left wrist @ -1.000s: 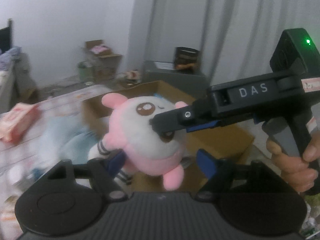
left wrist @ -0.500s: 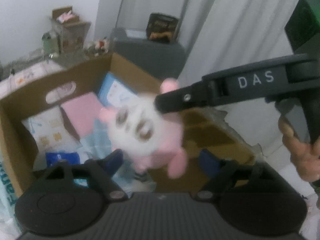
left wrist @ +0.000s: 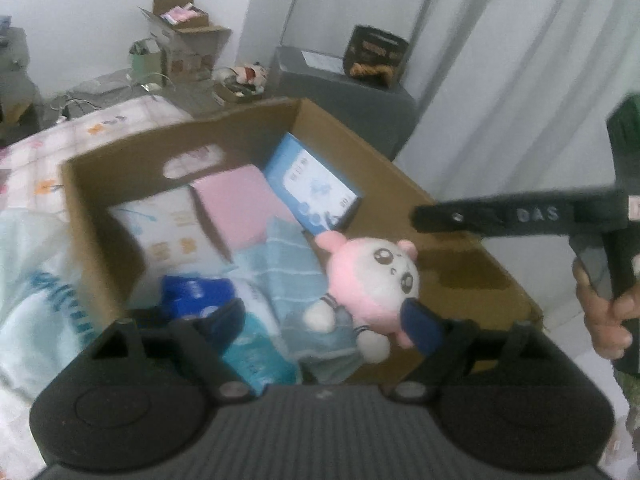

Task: Organize soft objects
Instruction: 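Open the right tool and withdraw it back over the bed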

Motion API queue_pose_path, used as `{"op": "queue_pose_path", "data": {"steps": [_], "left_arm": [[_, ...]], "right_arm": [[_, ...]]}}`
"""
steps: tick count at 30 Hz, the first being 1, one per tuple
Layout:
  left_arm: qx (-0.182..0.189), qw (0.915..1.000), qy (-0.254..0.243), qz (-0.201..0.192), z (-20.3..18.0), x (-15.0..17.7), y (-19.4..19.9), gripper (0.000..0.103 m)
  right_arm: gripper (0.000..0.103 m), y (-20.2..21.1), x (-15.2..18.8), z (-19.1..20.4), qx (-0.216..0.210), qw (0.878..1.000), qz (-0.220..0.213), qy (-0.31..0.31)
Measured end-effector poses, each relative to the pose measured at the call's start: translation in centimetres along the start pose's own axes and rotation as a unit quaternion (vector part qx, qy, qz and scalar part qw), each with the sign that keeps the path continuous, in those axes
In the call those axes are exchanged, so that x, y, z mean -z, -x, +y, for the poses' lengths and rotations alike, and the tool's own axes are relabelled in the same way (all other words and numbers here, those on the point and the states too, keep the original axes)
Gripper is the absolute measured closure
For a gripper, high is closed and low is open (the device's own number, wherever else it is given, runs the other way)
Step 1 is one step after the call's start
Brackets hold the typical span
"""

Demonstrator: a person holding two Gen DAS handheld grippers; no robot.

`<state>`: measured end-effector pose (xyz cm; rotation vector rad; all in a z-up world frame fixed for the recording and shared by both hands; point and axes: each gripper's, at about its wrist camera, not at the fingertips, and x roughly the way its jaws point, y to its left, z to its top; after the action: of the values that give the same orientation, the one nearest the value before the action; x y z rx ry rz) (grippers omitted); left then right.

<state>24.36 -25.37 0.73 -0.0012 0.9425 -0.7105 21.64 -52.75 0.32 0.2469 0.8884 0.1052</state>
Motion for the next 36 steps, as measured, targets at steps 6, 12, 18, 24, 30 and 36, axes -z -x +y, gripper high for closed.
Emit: {"op": "queue_pose_path", "data": {"steps": [6, 12, 18, 24, 30, 36], "left_arm": [[-0.01, 0.9988, 0.021, -0.042, 2.4, 1.6, 7.0, 0.014], [-0.06, 0.9922, 0.059, -0.092, 6.9, 5.5, 15.0, 0.011], [-0.143, 0.9765, 0.094, -0.131, 11.4, 10.9, 20.6, 0.01], [-0.19, 0.9642, 0.126, -0.134, 14.6, 15.9, 22.2, 0.01], [-0.197, 0.9626, 0.143, -0.119, 16.2, 19.3, 20.9, 0.011], [-0.2, 0.9619, 0.146, -0.116, 17.3, 20.7, 19.4, 0.012]], "right_arm": [[0.056, 4.2, 1.7, 2.1, -0.046, 0.998, -0.031, -0.027], [0.044, 6.1, 4.5, 7.2, -0.152, 0.986, -0.048, -0.047], [0.043, 4.8, 6.1, 13.7, -0.238, 0.97, -0.037, -0.043], [0.041, 2.8, 7.2, 19.8, -0.282, 0.959, -0.011, -0.027], [0.041, -0.1, 7.9, 24.5, -0.293, 0.955, 0.031, -0.018], [0.041, -2.8, 8.8, 27.8, -0.294, 0.954, 0.059, -0.018]]}}
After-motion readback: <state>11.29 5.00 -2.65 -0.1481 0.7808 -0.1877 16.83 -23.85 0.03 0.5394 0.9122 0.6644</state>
